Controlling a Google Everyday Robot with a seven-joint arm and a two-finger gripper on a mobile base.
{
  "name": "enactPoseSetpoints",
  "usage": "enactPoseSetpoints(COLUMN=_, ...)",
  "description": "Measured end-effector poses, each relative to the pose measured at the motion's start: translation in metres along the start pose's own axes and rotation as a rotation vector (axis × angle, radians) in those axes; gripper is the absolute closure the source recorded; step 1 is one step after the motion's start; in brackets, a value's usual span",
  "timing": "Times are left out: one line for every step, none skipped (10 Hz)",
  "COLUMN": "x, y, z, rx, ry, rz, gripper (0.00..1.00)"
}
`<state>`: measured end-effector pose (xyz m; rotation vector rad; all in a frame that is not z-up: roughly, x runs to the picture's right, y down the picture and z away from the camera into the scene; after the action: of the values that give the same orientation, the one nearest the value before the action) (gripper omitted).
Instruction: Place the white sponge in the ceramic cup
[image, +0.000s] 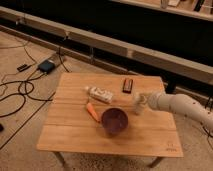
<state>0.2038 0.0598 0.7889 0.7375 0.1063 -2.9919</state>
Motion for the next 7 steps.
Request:
enactPoseSetpoints(x=-0.0008, y=-0.0011, z=0.0005, rx=0.002, ry=0.0, rz=0.002, gripper=0.2)
enactPoseSetpoints(x=-0.0016, y=-0.0015, z=0.0007, rx=0.002, ry=-0.001, rz=0.005, gripper=0.2)
enactPoseSetpoints(x=-0.0021, y=-0.0014, z=0.0006, rx=0.002, ry=-0.002, rz=0.007, gripper=0.2)
enactPoseSetpoints(x=-0.002, y=-0.001, z=0.0005, rx=0.001, ry=-0.001, rz=0.008, gripper=0.2)
enactPoseSetpoints(x=-0.002, y=-0.0009, z=0.0005, rx=0.001, ry=-0.001, rz=0.01, gripper=0.2)
enactPoseSetpoints(x=-0.0023, y=-0.0007, z=0.0003, rx=0.0, ry=-0.001, rz=0.012, gripper=0.2)
enactPoseSetpoints(x=-0.0022, y=-0.0006, z=0.0002, rx=0.0, ry=-0.001, rz=0.013, gripper=0.2)
